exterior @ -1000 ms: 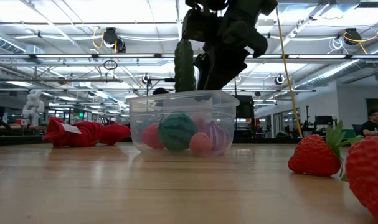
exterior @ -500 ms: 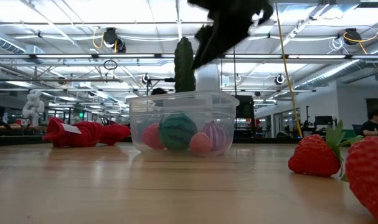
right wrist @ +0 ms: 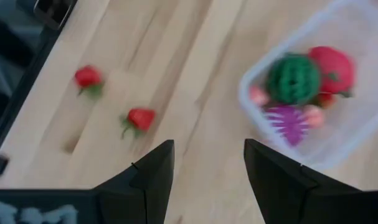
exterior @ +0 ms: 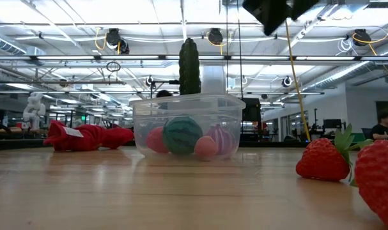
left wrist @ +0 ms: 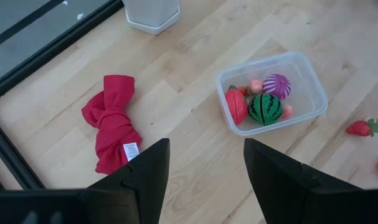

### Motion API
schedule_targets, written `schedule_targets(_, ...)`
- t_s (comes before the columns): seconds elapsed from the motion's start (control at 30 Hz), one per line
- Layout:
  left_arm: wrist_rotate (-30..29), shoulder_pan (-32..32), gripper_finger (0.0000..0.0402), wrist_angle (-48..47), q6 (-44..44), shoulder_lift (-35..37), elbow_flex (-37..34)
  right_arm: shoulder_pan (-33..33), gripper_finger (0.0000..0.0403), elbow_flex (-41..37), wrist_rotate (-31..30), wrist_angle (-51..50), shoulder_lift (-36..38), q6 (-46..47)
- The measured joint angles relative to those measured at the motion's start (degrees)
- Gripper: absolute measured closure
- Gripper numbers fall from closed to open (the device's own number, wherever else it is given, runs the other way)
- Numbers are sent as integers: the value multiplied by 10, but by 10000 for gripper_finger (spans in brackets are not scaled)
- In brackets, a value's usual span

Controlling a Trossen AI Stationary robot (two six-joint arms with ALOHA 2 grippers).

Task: Pick and placing Produce into tupperware
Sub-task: Put the top red strawberry into the transparent container

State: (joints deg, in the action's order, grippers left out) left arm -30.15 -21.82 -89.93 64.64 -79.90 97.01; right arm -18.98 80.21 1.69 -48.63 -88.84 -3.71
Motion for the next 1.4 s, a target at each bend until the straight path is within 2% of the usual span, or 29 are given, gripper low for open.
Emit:
schedule_targets(0.27, 0, 0, 192, 8, 12, 0, 0, -51, 218, -72, 2, 87, -1, -48)
schedule_targets(0.37, 0, 0, 192, 24, 25, 0, 0, -56, 218, -95, 32, 134, -1, -36)
schedule_targets(0.53, 5, 0, 192, 50, 30, 0, 0, -56, 218, -137, 74, 171, -1, 72)
schedule_targets(0.7, 5, 0, 192, 50, 18, 0, 0, -56, 218, -178, 82, 197, -1, 206)
schedule_targets(0.87, 6, 0, 192, 50, -8, 0, 0, -58, 218, -184, 121, 275, -1, 310)
schedule_targets(1.07, 20, -1, 192, 50, -46, 0, 0, -75, 218, -181, 111, 393, 6, 343)
schedule_targets(1.23, 18, -4, 192, 49, -66, 0, 0, -103, 218, -140, 90, 326, 4, 349)
schedule_targets(1.4, 18, -4, 192, 49, -81, 0, 0, -116, 218, -68, 63, 161, -2, 378)
